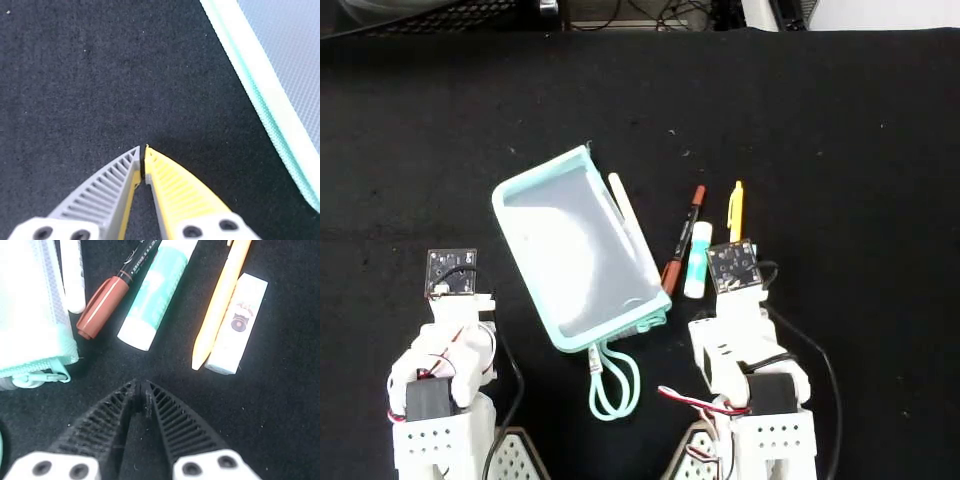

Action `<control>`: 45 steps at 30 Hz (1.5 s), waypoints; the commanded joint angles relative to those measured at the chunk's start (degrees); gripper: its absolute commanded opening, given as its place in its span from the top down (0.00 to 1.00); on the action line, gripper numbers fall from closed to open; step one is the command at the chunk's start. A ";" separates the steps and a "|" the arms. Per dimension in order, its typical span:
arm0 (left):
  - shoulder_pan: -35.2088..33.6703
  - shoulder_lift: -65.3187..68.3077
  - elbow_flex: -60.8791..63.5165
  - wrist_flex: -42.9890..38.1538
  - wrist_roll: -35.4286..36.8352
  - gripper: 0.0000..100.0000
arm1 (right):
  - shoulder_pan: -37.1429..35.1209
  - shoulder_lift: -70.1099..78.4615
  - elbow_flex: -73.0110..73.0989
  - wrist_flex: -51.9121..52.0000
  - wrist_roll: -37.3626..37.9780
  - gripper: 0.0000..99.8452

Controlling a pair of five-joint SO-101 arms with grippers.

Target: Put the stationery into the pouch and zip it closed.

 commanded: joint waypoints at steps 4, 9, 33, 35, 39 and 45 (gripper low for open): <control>4.18 -0.35 0.84 0.00 -0.09 0.97 | 0.44 -0.48 -0.13 0.18 -0.35 0.99; 4.26 -0.35 0.84 -0.18 0.00 0.97 | 0.26 -0.92 -0.13 0.18 -0.44 0.99; 3.82 -0.35 0.84 -1.93 -0.26 0.97 | -21.10 -0.31 -0.22 -13.80 -0.62 0.79; 3.82 -0.35 0.84 -5.98 -0.35 0.97 | -21.10 0.31 -0.22 -12.04 -0.44 0.78; 3.82 -0.26 0.84 -15.47 -0.35 0.97 | -21.01 2.24 -0.13 -14.86 -0.35 0.82; 3.82 -0.26 0.84 -16.97 -0.44 0.97 | -21.01 6.99 -1.54 -19.08 -0.35 0.82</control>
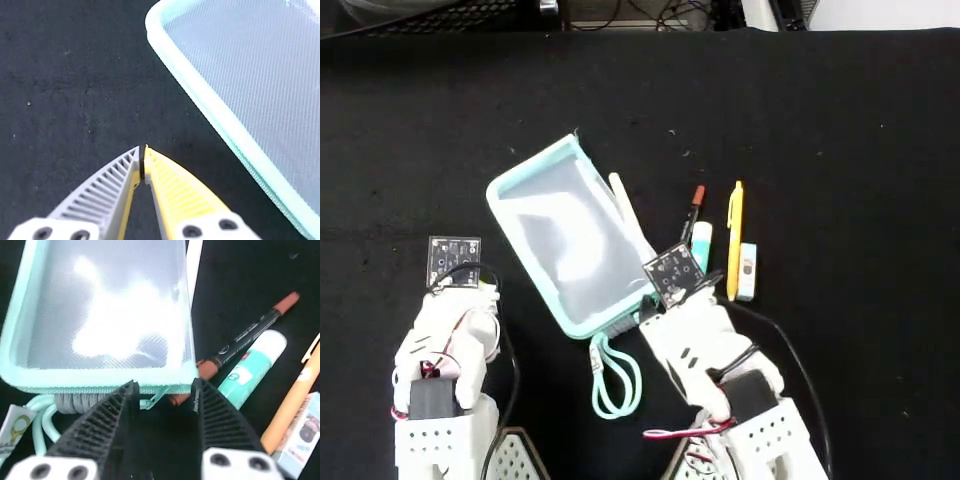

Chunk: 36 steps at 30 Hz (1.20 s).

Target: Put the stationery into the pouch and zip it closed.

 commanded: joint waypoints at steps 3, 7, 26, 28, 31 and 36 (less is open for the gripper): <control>0.22 -0.26 0.84 -1.14 -4.48 0.97 | 0.09 6.29 -6.20 -1.67 -0.18 0.82; 0.22 -0.18 0.84 -1.05 -8.09 0.97 | 0.00 15.08 -13.41 -2.02 -0.09 0.82; 0.22 -0.18 0.84 -0.97 -8.09 0.97 | 2.90 76.44 -41.19 -1.23 3.08 0.82; 0.22 -0.18 0.84 -0.97 -8.09 0.97 | 2.64 77.32 -41.71 -1.32 3.08 0.82; 0.22 -0.18 0.84 -0.97 -8.09 0.97 | 2.55 77.49 -41.80 -1.23 3.16 0.82; 0.22 -0.18 0.84 -0.97 -8.09 0.97 | 2.37 76.97 -42.33 0.88 3.08 0.82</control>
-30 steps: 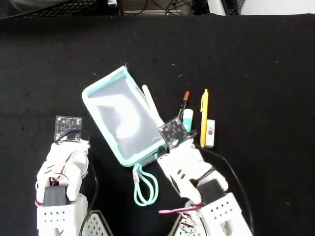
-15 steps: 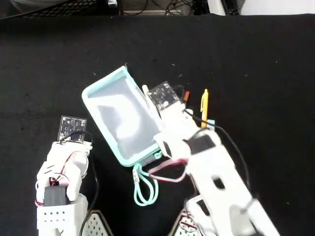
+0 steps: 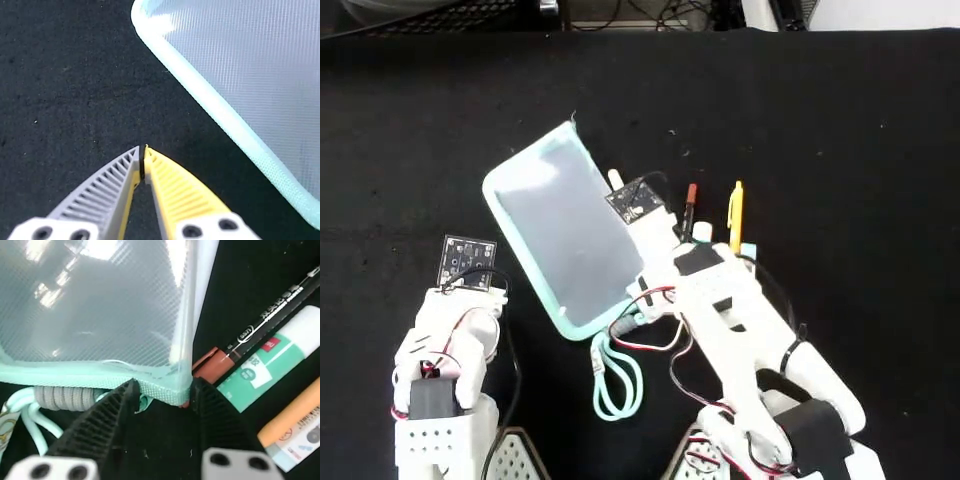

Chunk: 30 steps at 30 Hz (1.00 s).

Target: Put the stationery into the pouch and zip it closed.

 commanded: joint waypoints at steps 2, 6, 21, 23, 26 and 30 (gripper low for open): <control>0.22 -0.18 0.84 -0.70 -0.44 0.97 | -1.23 -1.19 -0.22 2.20 0.79 0.82; 0.22 -0.18 0.84 -0.70 -0.44 0.97 | -5.10 -11.47 3.47 5.19 0.79 0.82; 0.22 -0.18 0.84 -0.09 -0.53 0.97 | -9.32 -24.66 11.65 7.56 7.38 0.82; 0.22 -0.18 0.84 0.09 -0.62 0.97 | -10.11 -21.85 11.47 7.38 9.41 0.82; 0.22 -0.18 0.84 0.18 -0.70 0.97 | -13.80 -16.66 11.38 7.03 11.69 0.82; 0.22 -0.18 0.84 0.18 -0.70 0.97 | -15.47 -8.92 9.45 3.43 11.25 0.82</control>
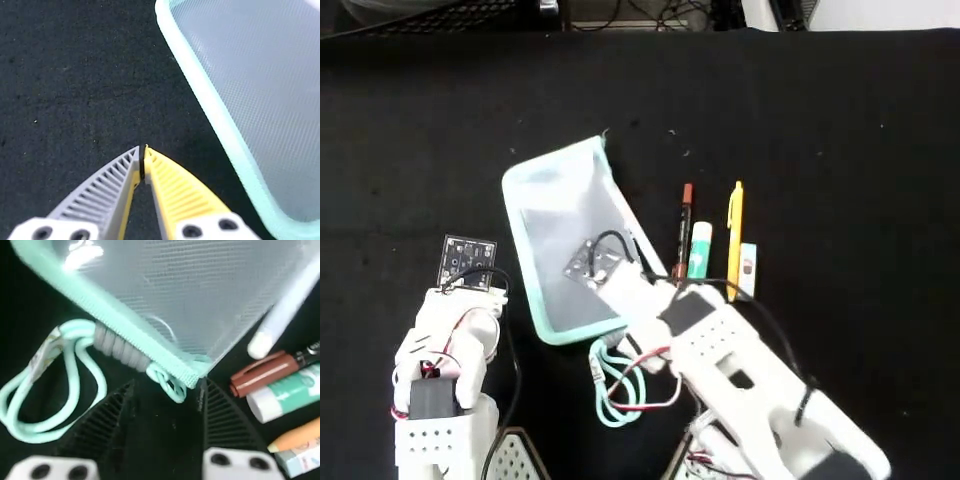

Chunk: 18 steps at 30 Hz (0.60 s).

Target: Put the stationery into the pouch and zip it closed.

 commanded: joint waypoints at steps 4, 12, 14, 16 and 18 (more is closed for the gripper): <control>0.22 -0.18 0.84 0.18 -0.70 0.97 | 1.14 12.62 -2.59 -8.35 -1.41 0.82; 0.22 -0.18 0.84 0.09 -0.70 0.97 | 12.04 11.82 -8.48 -9.23 -8.79 0.82; 0.22 -0.18 0.84 0.09 -0.70 0.97 | 11.34 8.31 -6.20 -9.23 -8.70 0.82; 0.22 -0.18 0.84 0.00 -0.70 0.97 | 10.02 3.12 -3.21 -8.97 -8.79 0.82; 0.22 -0.26 0.84 0.00 -0.70 0.97 | 9.05 -3.56 -1.01 -6.77 -8.79 0.82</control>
